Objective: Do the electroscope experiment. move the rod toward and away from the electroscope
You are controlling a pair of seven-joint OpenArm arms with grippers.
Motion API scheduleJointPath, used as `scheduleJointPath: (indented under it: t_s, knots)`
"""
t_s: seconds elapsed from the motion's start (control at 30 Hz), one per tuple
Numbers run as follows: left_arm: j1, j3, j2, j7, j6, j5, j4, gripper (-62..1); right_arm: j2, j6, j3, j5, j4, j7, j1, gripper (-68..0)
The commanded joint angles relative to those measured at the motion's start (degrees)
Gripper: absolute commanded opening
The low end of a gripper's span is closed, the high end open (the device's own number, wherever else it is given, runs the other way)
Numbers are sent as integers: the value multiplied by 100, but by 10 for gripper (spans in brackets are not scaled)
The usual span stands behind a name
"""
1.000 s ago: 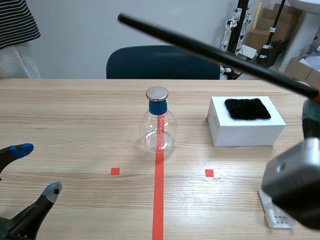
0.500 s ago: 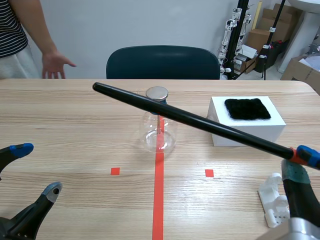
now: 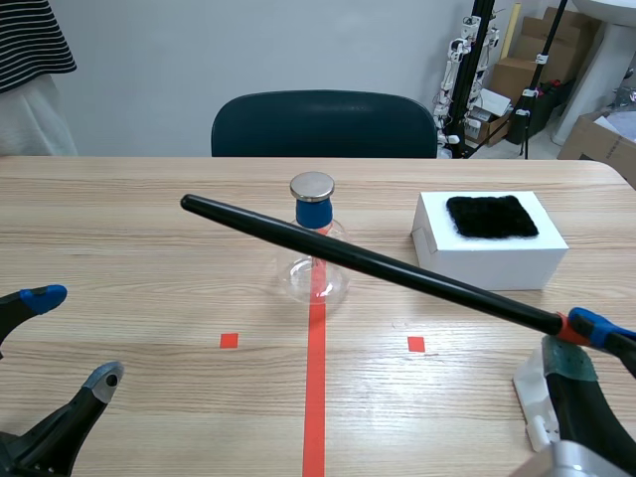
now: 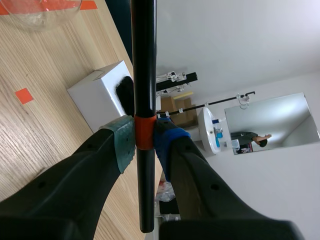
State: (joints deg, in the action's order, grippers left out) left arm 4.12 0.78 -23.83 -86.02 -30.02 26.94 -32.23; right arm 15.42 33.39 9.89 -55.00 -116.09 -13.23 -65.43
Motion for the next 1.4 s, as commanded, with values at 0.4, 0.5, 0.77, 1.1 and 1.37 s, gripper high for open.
scheduleJointPath:
  t_s: [0.4,0.5,0.77,1.1,1.37]
  knots:
    - [-2,20,-33,-291,31,-72,-76,14,15,85,-17,15,-48,-26,33,-676]
    - [-2,20,-33,-291,31,-72,-76,14,15,85,-17,15,-48,-24,33,-676]
    - [-2,20,-33,-291,31,-72,-76,14,15,85,-17,17,-48,-22,33,-670]
    - [-2,20,-33,-291,31,-72,-76,14,15,85,-17,17,-48,-22,33,-651]
    - [-2,20,-33,-291,31,-72,-76,14,15,87,-17,15,-48,-26,33,-651]
